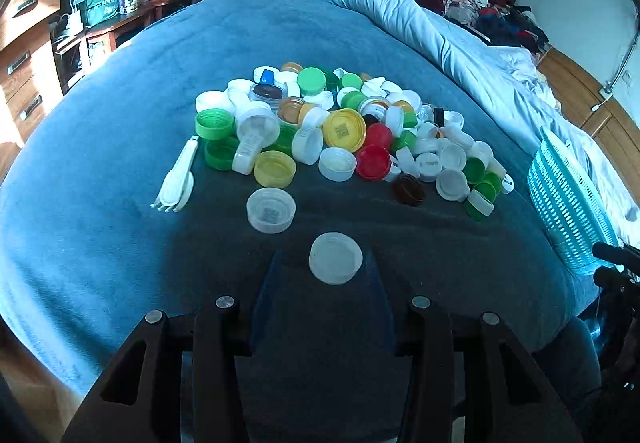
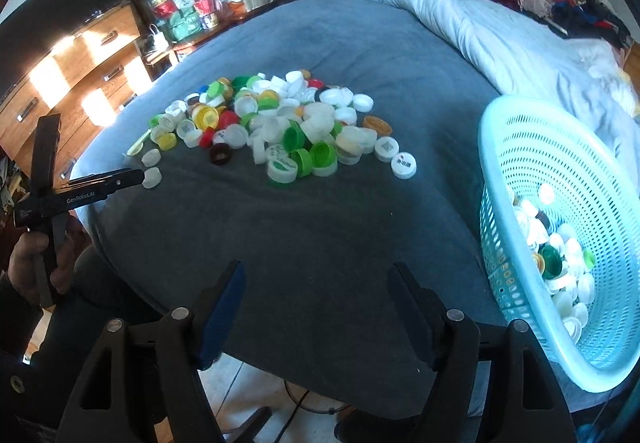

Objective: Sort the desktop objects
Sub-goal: 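Grasp a clear white cap with the left gripper while the right gripper grasps a white printed cap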

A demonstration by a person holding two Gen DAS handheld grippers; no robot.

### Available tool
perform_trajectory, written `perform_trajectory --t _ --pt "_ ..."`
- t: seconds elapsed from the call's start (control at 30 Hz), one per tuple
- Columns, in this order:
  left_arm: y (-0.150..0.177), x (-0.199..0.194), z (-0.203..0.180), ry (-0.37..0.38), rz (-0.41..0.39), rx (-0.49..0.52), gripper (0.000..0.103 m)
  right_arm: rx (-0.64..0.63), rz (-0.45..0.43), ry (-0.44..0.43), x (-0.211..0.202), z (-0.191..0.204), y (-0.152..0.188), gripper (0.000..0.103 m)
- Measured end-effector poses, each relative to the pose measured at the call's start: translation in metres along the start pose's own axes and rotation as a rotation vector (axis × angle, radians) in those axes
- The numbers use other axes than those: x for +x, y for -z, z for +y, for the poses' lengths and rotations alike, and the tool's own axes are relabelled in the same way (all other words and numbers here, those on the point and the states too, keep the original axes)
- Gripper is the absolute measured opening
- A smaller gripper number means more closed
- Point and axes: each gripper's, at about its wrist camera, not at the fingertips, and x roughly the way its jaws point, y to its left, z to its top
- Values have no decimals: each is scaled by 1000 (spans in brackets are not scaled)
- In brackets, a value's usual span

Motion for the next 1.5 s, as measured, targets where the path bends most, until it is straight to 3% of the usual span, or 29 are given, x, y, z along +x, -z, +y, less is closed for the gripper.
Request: perform_trajectory --t 0.27,0.33,0.37,0.6,0.77,0.93,1.0,1.27,1.37,1.47,1.5 --pt "2 19 -19 -33 19 74 39 -22 11 -10 7 11 -4 78" --pt "2 20 -18 -39 20 66 35 -25 18 -20 11 15 -6 78" --pt "2 21 -17 -49 20 62 25 -29 18 -21 12 17 -7 78" --pt "0 -7 1 -64 -35 -2 25 -92 -6 -73 25 55 -27 73" --pt "0 -35 29 -128 -75 -72 25 -174 -27 -159 53 103 -55 73" --pt "2 -37 58 -206 -42 -163 25 -275 -27 -275 104 170 -88 73" --pt "3 -36 67 -203 -38 -197 25 -287 -9 -298 125 188 -96 73" --pt "4 -29 87 -240 -14 -243 25 -313 63 -289 184 221 -108 73" --pt "5 -24 92 -241 0 -252 25 -324 63 -257 195 226 -105 68" --pt "6 -26 93 -243 4 -253 25 -341 53 -229 197 228 -106 52" --pt "6 -26 93 -246 5 -250 25 -342 50 -222 196 228 -107 42"
